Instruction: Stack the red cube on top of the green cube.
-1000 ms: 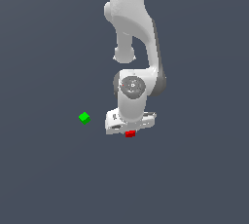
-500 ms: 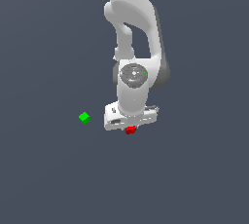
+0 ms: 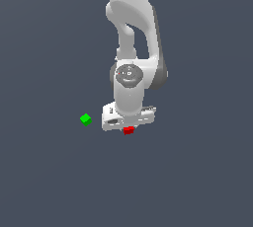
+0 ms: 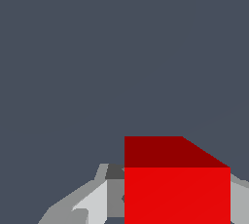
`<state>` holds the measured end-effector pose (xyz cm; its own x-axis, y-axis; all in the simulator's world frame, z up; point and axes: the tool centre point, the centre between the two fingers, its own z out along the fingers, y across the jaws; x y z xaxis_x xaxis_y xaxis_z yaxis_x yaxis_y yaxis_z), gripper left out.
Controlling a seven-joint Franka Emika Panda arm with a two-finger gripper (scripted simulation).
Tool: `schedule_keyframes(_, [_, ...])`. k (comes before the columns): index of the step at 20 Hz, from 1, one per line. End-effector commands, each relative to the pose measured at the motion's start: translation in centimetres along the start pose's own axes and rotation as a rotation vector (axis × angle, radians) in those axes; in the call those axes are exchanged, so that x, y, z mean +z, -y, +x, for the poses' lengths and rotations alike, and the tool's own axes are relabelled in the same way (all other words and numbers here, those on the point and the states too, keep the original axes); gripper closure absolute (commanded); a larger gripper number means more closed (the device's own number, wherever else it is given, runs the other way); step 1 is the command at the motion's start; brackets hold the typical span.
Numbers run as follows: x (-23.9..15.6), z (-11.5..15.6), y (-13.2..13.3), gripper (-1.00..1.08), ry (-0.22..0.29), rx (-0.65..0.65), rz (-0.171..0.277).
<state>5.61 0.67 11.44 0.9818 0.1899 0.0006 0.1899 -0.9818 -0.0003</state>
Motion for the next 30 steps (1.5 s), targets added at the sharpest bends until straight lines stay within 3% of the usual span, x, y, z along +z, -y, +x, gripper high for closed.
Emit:
schedule_keyframes(1, [0.3,-0.8,-1.2,1.08,0.0,0.001,0.0])
schedule_keyframes(19, [4.5,-11.3,-16.5,1.08,0.001,0.002,-0.001])
schedule_keyframes(29, [5.3,-13.1,-19.8,1.08,0.001,0.002,-0.001])
schedule_keyframes(30, [5.3,-13.1,-19.8,-0.92,0.001,0.002,-0.001])
